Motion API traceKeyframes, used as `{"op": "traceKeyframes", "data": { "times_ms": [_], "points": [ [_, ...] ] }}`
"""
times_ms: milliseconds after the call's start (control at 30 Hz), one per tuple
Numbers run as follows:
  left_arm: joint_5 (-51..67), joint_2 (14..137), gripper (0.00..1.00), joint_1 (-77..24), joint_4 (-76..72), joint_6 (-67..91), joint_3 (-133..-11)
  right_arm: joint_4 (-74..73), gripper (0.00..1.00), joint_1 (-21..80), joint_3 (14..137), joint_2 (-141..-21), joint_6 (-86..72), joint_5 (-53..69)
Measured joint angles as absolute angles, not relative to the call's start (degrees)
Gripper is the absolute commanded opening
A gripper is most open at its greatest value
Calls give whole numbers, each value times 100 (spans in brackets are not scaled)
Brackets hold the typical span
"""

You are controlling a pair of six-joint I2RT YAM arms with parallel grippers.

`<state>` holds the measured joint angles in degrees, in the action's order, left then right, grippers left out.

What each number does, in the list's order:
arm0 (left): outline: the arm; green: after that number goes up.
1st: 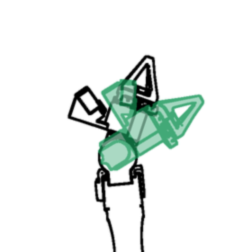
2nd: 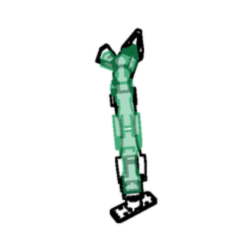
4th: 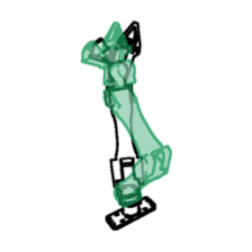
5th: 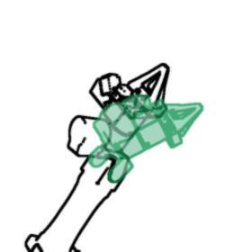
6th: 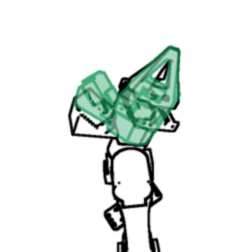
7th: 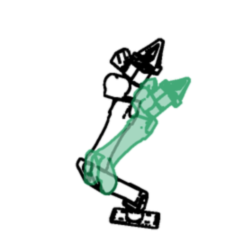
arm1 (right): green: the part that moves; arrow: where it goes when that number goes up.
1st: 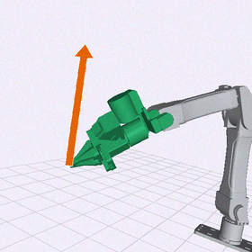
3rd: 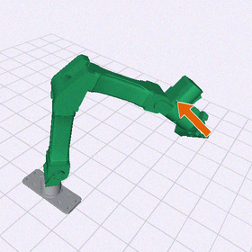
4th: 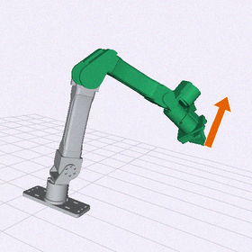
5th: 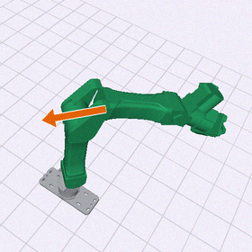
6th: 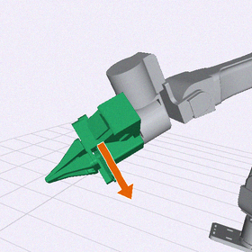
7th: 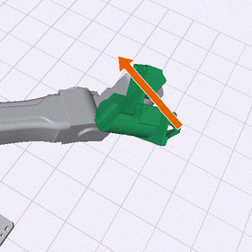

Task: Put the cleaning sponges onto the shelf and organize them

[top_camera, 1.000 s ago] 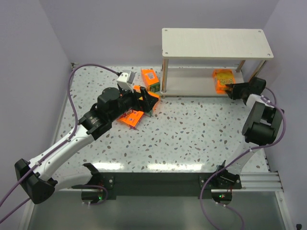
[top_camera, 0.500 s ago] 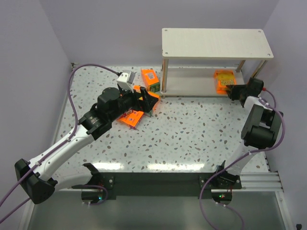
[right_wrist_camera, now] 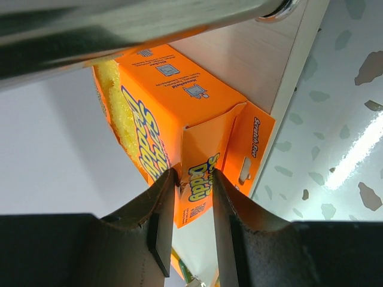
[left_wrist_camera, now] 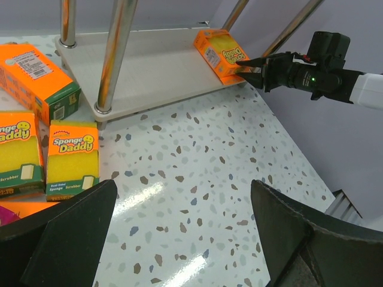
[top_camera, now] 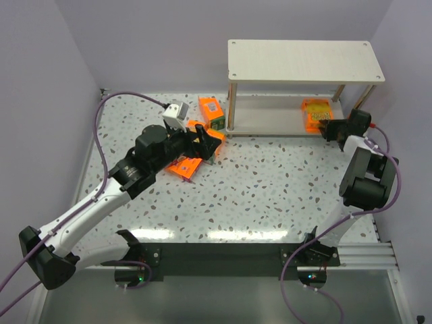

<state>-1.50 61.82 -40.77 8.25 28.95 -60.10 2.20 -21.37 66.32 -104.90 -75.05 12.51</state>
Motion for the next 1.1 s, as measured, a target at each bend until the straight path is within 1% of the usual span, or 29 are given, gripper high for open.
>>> {"op": "traceKeyframes", "data": {
  "times_ms": [100,133,200,233,400,433,533,733,833,933,1033,1100],
  "points": [
    [-150,6156,99,-4064,825,2895,-6010,220,14,-2137,6648,-10490,-7505,1253],
    [-152,6145,99,-4060,825,2895,-6010,224,21,-2137,6650,-10490,-7505,1253],
    [-165,6112,99,-4056,829,2895,-6010,226,28,-2137,6648,-10490,-7505,1256],
    [-167,6097,99,-4056,827,2895,-6010,237,35,-2137,6643,-10479,-7505,1260],
    [-174,6001,99,-4056,827,2895,-6010,311,50,-2139,6497,-10252,-7489,1382],
    [-174,5986,99,-4056,829,2893,-6010,336,57,-2139,6466,-10182,-7481,1437],
    [-174,5942,99,-4053,845,2895,-6010,373,63,-2139,6418,-9974,-7415,1570],
    [-196,5734,99,-4053,882,2895,-5933,287,65,-2141,6230,-9402,-7242,1787],
    [-320,5610,100,-4051,1013,2893,-5896,-110,65,-2141,5983,-8838,-6930,1927],
    [-489,5568,100,-4007,1308,2902,-5896,-805,66,-2086,5734,-8049,-6407,2049],
    [-489,5686,100,-3660,1704,2967,-5859,-1284,66,-1824,5522,-7343,-5959,2169],
    [-298,5800,100,-3155,1879,3046,-5734,-1614,67,-1435,5465,-7061,-5629,2335]
  ]
}}
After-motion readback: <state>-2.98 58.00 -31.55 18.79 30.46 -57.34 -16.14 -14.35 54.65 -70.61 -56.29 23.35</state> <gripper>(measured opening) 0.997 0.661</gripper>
